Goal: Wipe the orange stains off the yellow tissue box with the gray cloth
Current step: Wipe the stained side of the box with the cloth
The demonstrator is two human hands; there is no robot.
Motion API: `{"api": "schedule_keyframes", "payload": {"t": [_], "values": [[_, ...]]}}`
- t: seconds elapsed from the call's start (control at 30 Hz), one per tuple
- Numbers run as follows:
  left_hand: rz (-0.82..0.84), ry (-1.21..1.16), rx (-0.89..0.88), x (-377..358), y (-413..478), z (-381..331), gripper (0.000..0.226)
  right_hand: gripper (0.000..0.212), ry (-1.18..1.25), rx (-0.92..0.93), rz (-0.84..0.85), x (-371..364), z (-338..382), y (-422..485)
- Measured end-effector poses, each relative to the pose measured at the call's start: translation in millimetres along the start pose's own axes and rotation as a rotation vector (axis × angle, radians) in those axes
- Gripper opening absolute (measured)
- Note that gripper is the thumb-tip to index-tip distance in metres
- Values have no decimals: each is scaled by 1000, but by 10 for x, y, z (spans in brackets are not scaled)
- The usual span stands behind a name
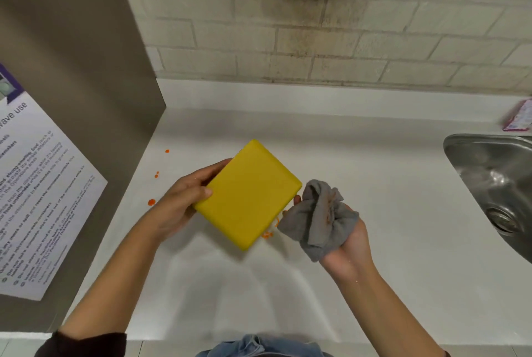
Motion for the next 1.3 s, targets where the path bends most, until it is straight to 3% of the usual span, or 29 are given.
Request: {"api": "schedule_keyframes", "payload": {"t": [0.1,0.2,0.27,0.37,0.47,0.53,0.63,0.8,0.97,1.1,1.23,1.3], "values": [[84,132,74,115,-139,-38,60,30,38,-99,19,-60,-138,27],[39,210,172,221,-246,20,56,19,2,-235,28,-144,-342,18],[-8,160,240,246,-320,60,57,25,-47,-291,-7,-125,-469,20],[-151,84,341,268,-428,137,57,20,-185,-352,-24,-57,-695,22],[-381,234,435,345,-483,255,87,28,-364,-406,-79,138,-871,-18],[-525,231,516,395,-550,354,93,28,-466,-410,-76,188,-872,-43],[-601,217,538,411,-612,496,80,23,-641,-288,-55,140,-616,29],[-652,155,429,400,-675,692,47,22,-898,69,-119,-56,-90,272],[-676,125,327,439,-692,774,49,27,-1193,213,-67,-323,-57,545],[-678,88,316,473,-691,874,51,31,-1598,502,-80,-409,-111,676],[-684,70,296,496,-711,970,50,25,-1817,750,106,-457,-248,618],[-691,70,286,504,-707,997,51,27,-1970,760,211,-441,-357,568]]}}
Point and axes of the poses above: each hand's wrist, its own y-axis towards the middle knuckle, its own x-axis out of the back of the hand, z = x × y, the point moved 6 cm from there along y, towards the middle knuckle, and after that the axes turned 6 degrees about y, right-handed, at the moved point
